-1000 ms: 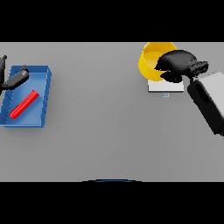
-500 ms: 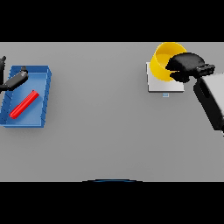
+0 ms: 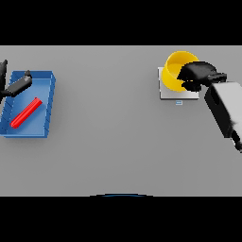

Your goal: Pick up the red beaker and tilt it to pour out 1 green nut into yellow bowl. Pick up the yellow bowl and place it on the metallic measuring scale.

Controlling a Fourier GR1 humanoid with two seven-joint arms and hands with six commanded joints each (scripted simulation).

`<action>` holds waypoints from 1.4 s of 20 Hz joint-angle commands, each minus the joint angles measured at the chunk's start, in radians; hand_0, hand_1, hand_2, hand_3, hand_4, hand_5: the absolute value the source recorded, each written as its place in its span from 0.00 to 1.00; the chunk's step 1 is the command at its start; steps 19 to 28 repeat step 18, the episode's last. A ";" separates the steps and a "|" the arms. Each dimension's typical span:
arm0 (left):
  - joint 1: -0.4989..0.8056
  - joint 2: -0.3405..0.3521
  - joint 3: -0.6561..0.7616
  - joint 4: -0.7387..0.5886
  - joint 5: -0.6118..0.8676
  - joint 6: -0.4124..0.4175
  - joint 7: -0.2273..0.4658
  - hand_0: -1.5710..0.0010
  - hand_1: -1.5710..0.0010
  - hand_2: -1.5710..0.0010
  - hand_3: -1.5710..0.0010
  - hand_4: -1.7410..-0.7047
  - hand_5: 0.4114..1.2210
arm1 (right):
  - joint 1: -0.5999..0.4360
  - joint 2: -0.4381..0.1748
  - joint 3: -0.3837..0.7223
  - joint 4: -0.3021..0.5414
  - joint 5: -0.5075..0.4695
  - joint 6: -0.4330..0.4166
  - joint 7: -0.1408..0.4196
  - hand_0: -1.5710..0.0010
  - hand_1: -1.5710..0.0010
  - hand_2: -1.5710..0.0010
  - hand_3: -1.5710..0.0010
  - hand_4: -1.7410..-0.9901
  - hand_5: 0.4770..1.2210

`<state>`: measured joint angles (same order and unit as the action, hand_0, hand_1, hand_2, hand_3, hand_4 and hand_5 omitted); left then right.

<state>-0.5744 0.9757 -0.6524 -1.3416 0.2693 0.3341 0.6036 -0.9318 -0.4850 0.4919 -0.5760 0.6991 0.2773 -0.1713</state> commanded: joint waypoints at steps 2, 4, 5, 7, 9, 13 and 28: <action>-0.007 -0.005 0.003 0.017 -0.001 -0.004 -0.005 1.00 1.00 1.00 1.00 0.90 0.41 | -0.004 0.003 -0.010 0.007 -0.017 0.023 0.018 0.02 0.08 0.05 0.35 0.11 1.00; -0.006 -0.002 -0.005 0.016 0.000 -0.001 0.006 1.00 1.00 1.00 1.00 0.90 0.41 | -0.014 0.007 -0.016 0.023 -0.025 0.039 0.034 0.22 0.31 0.28 0.48 0.26 0.77; -0.007 -0.001 -0.004 0.013 0.003 -0.001 0.006 1.00 1.00 1.00 1.00 0.89 0.41 | -0.020 0.007 -0.016 0.034 -0.025 0.043 0.017 0.38 0.45 0.39 0.51 0.32 0.68; -0.010 -0.007 -0.007 0.021 0.002 -0.008 -0.002 1.00 1.00 1.00 1.00 0.90 0.41 | -0.040 0.018 -0.017 0.064 -0.023 0.052 0.009 0.60 0.65 0.56 0.57 0.39 0.55; -0.021 -0.016 -0.009 0.045 -0.004 -0.014 -0.003 1.00 1.00 1.00 1.00 0.90 0.40 | -0.041 0.021 -0.013 0.080 -0.017 0.048 -0.003 0.75 0.77 0.67 0.62 0.44 0.46; -0.019 -0.024 -0.005 0.055 0.000 -0.012 -0.012 1.00 1.00 1.00 1.00 0.90 0.40 | -0.049 0.024 0.005 0.117 0.001 0.052 -0.047 0.90 0.91 0.82 0.70 0.51 0.37; -0.029 -0.022 0.002 0.056 0.006 -0.018 -0.016 1.00 1.00 1.00 1.00 0.89 0.40 | -0.063 0.028 0.016 0.128 0.014 0.063 -0.049 0.97 0.97 0.93 0.78 0.58 0.34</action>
